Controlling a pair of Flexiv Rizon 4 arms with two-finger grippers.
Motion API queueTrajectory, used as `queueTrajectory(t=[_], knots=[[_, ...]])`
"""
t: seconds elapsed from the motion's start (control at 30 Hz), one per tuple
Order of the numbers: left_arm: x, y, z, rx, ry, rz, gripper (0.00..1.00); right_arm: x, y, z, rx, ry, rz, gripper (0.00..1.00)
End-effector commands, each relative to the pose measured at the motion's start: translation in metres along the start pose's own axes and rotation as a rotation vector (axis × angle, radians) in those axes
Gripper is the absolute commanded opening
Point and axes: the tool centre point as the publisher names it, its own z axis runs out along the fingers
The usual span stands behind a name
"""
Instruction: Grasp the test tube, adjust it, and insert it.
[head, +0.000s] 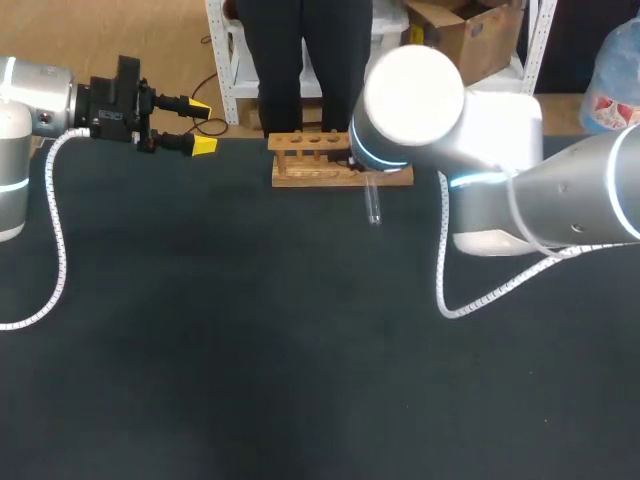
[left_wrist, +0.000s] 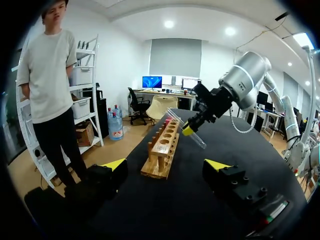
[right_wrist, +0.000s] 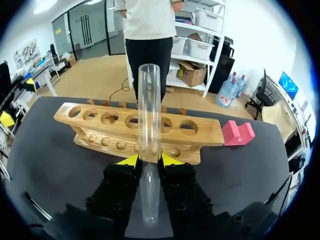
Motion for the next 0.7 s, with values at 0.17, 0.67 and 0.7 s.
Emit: queueTrajectory(t=[0.17, 0.67, 0.7], knots=[[0.000, 0.000, 0.000, -0.001, 0.000, 0.001, 1.00, -0.002, 0.000, 0.004, -0.006, 0.046, -0.019, 0.00], [0.000, 0.000, 0.000, -0.001, 0.000, 0.001, 1.00, 0.004, -0.007, -0.010, -0.007, 0.060, 0.009, 0.00], [0.000, 0.000, 0.000, -0.001, 0.000, 0.001, 1.00, 0.005, -0.007, -0.012, -0.007, 0.057, 0.011, 0.00]])
